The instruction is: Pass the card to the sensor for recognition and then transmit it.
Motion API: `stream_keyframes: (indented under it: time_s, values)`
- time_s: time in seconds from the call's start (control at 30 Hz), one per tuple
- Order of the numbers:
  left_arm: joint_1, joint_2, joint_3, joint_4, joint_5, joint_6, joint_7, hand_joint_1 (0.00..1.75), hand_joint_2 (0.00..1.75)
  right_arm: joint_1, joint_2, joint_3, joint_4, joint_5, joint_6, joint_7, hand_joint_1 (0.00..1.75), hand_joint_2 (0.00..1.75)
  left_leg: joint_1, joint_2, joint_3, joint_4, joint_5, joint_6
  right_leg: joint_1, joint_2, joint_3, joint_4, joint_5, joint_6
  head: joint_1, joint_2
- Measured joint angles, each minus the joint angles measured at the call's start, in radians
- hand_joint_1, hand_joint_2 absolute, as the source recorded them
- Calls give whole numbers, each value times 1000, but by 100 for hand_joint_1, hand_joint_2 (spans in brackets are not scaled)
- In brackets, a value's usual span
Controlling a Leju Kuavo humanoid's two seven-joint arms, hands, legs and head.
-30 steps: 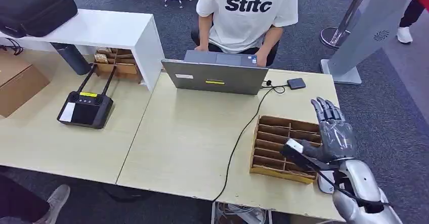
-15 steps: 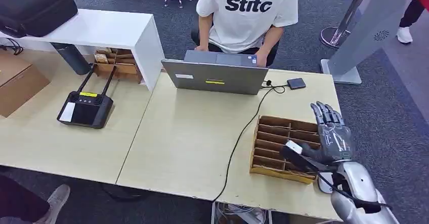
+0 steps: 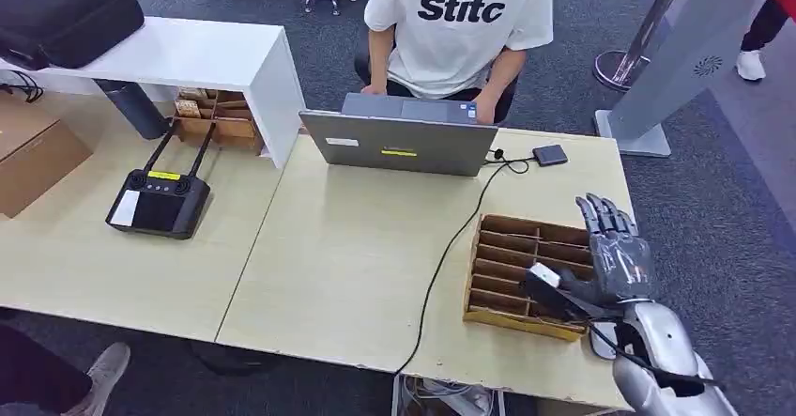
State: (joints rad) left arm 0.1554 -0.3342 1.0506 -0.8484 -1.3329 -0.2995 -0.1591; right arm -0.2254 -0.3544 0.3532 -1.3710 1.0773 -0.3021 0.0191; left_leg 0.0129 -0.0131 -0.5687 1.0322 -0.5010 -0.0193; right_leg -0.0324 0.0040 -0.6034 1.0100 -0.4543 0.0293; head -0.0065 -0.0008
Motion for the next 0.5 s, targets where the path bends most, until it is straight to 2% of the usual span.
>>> stream_keyframes:
  time_s: [0.13, 0.17, 0.2, 0.5]
  values:
    - [0, 0, 3, 0, -9, -2, 0, 0, 175, 0, 2, 0, 11, 0, 0, 6, 0, 175, 0, 0, 0, 0, 0, 0, 0, 0, 0, 0, 0, 0, 0, 0]
    - [0, 0, 3, 0, -11, -3, -1, 0, 175, 0, 2, 0, 13, 0, -1, 7, 134, 175, 0, 0, 0, 0, 0, 0, 0, 0, 0, 0, 0, 0, 0, 0]
    - [0, 0, 4, 0, -13, -3, -2, 0, 175, 0, 3, 0, 14, 0, -2, 8, 171, 175, 0, 0, 0, 0, 0, 0, 0, 0, 0, 0, 0, 0, 0, 0]
    - [-4, -1, 25, 0, -33, -4, -13, 0, 175, 0, 13, 0, 21, -6, -15, -4, 175, 175, 0, 0, 0, 0, 0, 0, 0, 0, 0, 0, 0, 0, 0, 0]
